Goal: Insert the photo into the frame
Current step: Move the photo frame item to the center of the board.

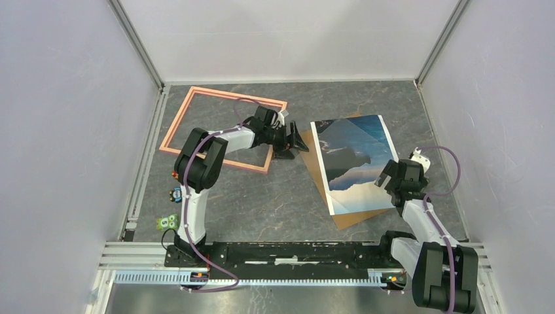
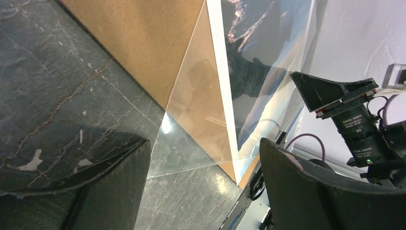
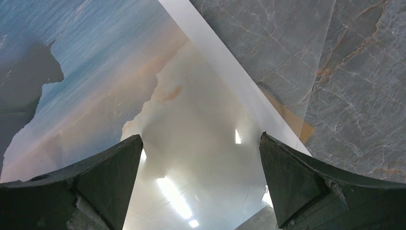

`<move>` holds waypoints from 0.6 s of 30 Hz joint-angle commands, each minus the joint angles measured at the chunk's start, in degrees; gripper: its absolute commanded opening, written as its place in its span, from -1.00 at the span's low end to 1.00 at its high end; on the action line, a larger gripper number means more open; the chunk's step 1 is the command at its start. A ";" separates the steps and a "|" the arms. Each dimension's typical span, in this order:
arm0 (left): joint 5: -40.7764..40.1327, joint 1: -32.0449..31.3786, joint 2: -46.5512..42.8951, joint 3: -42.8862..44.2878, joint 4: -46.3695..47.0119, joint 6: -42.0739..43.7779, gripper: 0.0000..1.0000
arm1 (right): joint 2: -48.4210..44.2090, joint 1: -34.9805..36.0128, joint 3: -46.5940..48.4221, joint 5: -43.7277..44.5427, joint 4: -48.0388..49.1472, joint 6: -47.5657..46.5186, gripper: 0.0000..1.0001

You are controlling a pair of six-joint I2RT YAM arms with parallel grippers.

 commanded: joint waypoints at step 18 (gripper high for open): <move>11.69 -0.22 -1.68 -13.87 35.00 -25.84 -0.09 | -1.14 -0.16 -2.02 -6.95 -2.03 0.33 0.96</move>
